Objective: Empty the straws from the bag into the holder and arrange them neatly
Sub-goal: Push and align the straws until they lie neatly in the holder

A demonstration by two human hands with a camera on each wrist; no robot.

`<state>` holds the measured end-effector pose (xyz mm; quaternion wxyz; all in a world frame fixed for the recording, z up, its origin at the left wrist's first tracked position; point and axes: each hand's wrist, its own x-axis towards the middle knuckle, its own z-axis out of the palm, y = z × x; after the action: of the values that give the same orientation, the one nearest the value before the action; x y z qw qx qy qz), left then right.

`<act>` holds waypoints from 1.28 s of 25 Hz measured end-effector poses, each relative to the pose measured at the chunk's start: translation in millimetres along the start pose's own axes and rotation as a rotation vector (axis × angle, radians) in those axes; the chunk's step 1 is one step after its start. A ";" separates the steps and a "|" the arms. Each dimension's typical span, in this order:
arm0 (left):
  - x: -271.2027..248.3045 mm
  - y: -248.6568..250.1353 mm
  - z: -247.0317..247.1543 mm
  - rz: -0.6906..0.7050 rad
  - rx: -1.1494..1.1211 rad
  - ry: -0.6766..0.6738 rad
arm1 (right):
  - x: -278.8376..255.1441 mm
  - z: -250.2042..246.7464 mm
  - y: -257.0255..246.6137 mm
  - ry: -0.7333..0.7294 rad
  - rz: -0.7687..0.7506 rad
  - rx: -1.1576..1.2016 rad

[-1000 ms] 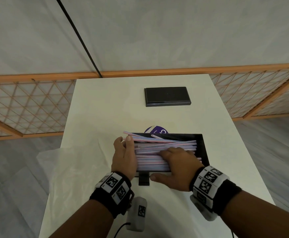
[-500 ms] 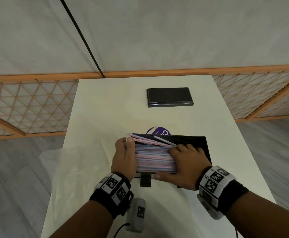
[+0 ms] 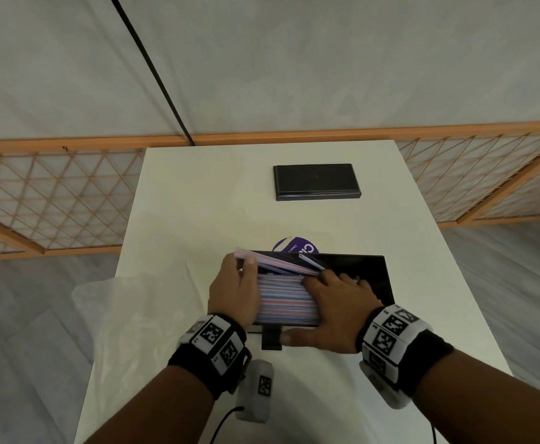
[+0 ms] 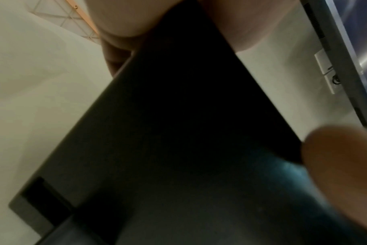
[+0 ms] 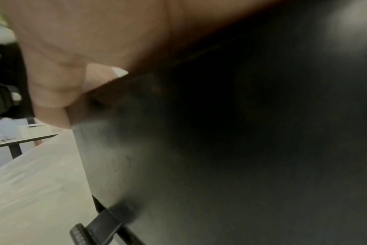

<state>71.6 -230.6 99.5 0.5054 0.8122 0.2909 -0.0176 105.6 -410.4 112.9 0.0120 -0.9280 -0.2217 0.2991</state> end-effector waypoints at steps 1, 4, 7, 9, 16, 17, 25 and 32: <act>1.1 1.1 -1.6 -0.009 0.001 0.043 | -0.1 -1.7 1.7 -0.022 -0.012 0.006; 7.4 7.9 -5.7 -0.026 -0.084 0.137 | -2.0 -7.1 10.1 -0.035 0.006 0.036; 17.5 9.1 -9.2 0.040 0.013 0.128 | -3.8 -3.8 10.3 -0.039 0.042 0.023; 21.1 9.4 -14.9 0.136 0.097 0.140 | -3.8 0.9 7.6 -0.028 0.016 0.027; 12.1 9.3 -50.6 0.201 0.008 0.093 | -14.6 -3.4 11.6 0.133 -0.006 0.121; 8.7 15.1 -55.3 0.231 -0.010 0.088 | -16.8 -5.7 11.1 0.203 -0.017 0.145; -23.7 75.3 -60.7 0.768 0.079 0.095 | -9.3 -34.9 -5.6 0.562 -0.213 0.437; -14.4 62.7 -50.7 0.605 -0.370 0.057 | -19.3 -34.2 -18.1 0.547 -0.183 0.257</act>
<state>76.9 -215.1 179.8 0.6179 0.7565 0.0495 0.2085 103.5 -398.3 154.3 0.2153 -0.9411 -0.2533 0.0618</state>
